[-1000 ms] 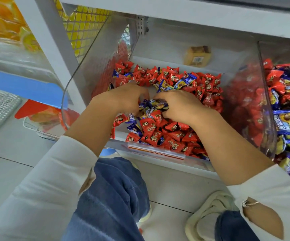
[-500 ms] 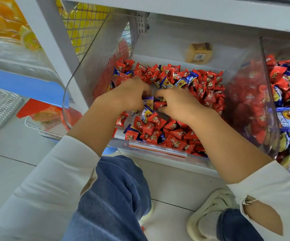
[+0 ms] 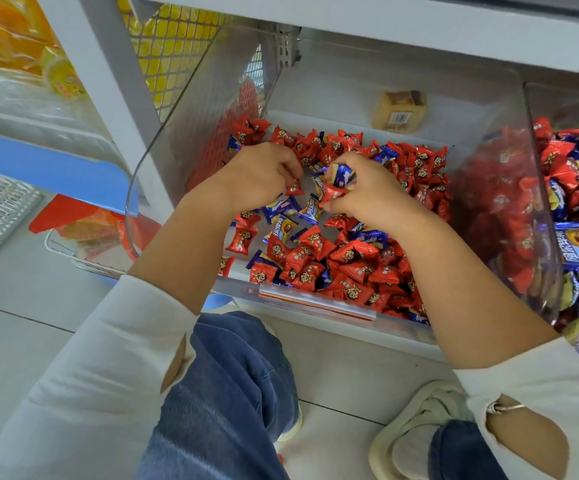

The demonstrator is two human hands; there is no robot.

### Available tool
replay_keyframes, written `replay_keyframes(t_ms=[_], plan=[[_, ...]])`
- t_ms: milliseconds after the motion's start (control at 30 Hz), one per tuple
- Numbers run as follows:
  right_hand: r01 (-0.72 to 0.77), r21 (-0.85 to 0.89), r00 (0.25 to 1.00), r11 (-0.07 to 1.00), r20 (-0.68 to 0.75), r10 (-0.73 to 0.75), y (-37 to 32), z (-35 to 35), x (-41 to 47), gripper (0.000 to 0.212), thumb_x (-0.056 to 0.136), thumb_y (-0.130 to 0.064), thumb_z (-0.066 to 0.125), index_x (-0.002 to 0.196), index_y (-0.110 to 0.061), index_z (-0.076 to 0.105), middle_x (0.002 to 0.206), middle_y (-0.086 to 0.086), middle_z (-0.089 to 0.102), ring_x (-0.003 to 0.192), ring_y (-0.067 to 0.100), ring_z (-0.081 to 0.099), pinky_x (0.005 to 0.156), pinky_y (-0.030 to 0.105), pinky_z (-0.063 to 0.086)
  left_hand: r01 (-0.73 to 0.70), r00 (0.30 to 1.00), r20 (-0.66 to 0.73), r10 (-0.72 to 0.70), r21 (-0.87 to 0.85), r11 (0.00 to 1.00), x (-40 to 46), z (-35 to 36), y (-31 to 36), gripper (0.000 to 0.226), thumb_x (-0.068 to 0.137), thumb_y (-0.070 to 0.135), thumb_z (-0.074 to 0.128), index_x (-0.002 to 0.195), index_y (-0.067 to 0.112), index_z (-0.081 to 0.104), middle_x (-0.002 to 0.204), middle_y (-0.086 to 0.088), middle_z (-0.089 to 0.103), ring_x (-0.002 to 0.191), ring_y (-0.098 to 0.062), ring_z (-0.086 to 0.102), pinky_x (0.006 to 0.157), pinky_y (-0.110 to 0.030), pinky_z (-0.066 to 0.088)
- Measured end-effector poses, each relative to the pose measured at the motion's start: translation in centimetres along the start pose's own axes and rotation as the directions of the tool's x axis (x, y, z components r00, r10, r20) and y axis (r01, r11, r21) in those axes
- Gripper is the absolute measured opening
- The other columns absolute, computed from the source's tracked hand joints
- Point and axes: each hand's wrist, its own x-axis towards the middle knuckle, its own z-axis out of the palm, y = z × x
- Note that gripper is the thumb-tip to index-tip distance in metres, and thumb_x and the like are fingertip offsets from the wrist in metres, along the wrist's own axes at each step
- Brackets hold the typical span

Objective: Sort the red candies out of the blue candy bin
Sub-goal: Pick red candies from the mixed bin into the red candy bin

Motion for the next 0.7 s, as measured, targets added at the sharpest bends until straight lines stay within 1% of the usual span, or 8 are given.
replay_keyframes(t_ms=[100, 167, 233, 333, 433, 500, 633, 700], plan=[[-0.012, -0.102, 1.0, 0.995, -0.009, 0.011, 0.2, 0.2, -0.3, 0.048, 0.076, -0.033, 0.077, 0.115, -0.019, 0.053, 0.099, -0.003, 0.053, 0.084, 0.015, 0.052, 0.064, 0.027, 0.039, 0.005, 1.0, 0.029, -0.008, 0.079, 0.997, -0.2, 0.0, -0.1, 0.044, 0.086, -0.008, 0.041, 0.118, 0.013, 0.062, 0.122, -0.007, 0.059, 0.089, -0.013, 0.055, 0.055, -0.013, 0.039], [0.029, -0.029, 0.992, 0.999, -0.121, -0.032, 0.0, 0.2, -0.4, 0.038, 0.078, -0.037, 0.074, 0.104, -0.015, 0.056, 0.09, -0.002, 0.055, 0.079, 0.015, 0.052, 0.063, 0.027, 0.039, 0.014, 0.992, 0.12, -0.029, 0.121, 0.993, -0.5, -0.3, -0.2, 0.047, 0.084, -0.007, 0.051, 0.124, 0.017, 0.057, 0.118, -0.005, 0.056, 0.072, -0.009, 0.051, 0.05, -0.013, 0.037], [0.051, 0.027, 0.972, 0.998, -0.229, -0.043, 0.0, -0.1, -0.1, 0.024, 0.082, -0.029, 0.071, 0.096, -0.013, 0.059, 0.089, 0.003, 0.06, 0.077, 0.02, 0.057, 0.068, 0.031, 0.047, 0.016, 0.976, 0.213, -0.053, 0.168, 0.986, -0.7, -0.3, -0.3, 0.059, 0.078, -0.01, 0.056, 0.129, 0.02, 0.051, 0.118, -0.004, 0.051, 0.069, -0.01, 0.049, 0.051, -0.017, 0.038], [0.039, 0.03, 0.97, 0.999, -0.241, -0.031, 0.3, 0.1, -0.1, 0.01, 0.084, -0.012, 0.068, 0.09, -0.017, 0.063, 0.093, -0.005, 0.058, 0.084, 0.022, 0.062, 0.082, 0.044, 0.053, 0.016, 0.994, 0.106, -0.032, 0.147, 0.989, -0.7, -0.1, -0.4, 0.056, 0.08, -0.012, 0.048, 0.127, 0.018, 0.05, 0.117, -0.01, 0.054, 0.072, -0.015, 0.055, 0.045, -0.015, 0.039], [0.047, 0.001, 0.98, 0.999, -0.195, -0.046, 0.4, 0.5, -0.2, 0.008, 0.09, -0.015, 0.061, 0.097, -0.016, 0.063, 0.093, 0.0, 0.062, 0.08, 0.025, 0.065, 0.077, 0.045, 0.055, 0.01, 0.996, -0.089, 0.009, 0.212, 0.977, -0.4, -0.6, -0.8, 0.053, 0.083, -0.005, 0.05, 0.128, 0.023, 0.051, 0.116, -0.009, 0.061, 0.099, -0.025, 0.06, 0.076, -0.034, 0.053], [0.054, -0.081, 0.98, 0.995, -0.189, -0.069, 0.2, 0.4, -0.3, 0.012, 0.092, -0.023, 0.058, 0.1, -0.014, 0.062, 0.089, 0.005, 0.063, 0.074, 0.025, 0.062, 0.071, 0.039, 0.054, 0.007, 0.993, -0.118, 0.031, 0.308, 0.951, -0.5, -1.4, -1.2, 0.05, 0.084, 0.008, 0.057, 0.13, 0.027, 0.05, 0.117, -0.004, 0.063, 0.107, -0.026, 0.058, 0.088, -0.043, 0.05], [0.052, -0.187, 0.97, 0.981, -0.224, -0.094, -0.1, 0.3, -0.5, 0.04, 0.088, -0.043, 0.06, 0.08, -0.004, 0.054, 0.071, 0.01, 0.051, 0.063, 0.023, 0.046, 0.057, 0.033, 0.032, -0.029, 0.994, 0.107, -0.011, 0.369, 0.929, -1.7, -1.7, -1.7, 0.056, 0.081, 0.029, 0.072, 0.131, 0.016, 0.05, 0.126, -0.008, 0.055, 0.113, -0.026, 0.052, 0.092, -0.03, 0.042], [0.046, -0.213, 0.973, 0.976, -0.212, -0.092, -0.2, 0.4, -0.5, 0.049, 0.086, -0.049, 0.06, 0.077, -0.001, 0.056, 0.07, 0.012, 0.05, 0.062, 0.023, 0.046, 0.057, 0.033, 0.03, -0.049, 0.986, 0.162, -0.024, 0.434, 0.899, -2.0, -1.1, -2.2, 0.068, 0.075, 0.036, 0.076, 0.133, 0.016, 0.048, 0.128, -0.011, 0.05, 0.115, -0.028, 0.049, 0.093, -0.03, 0.04]])
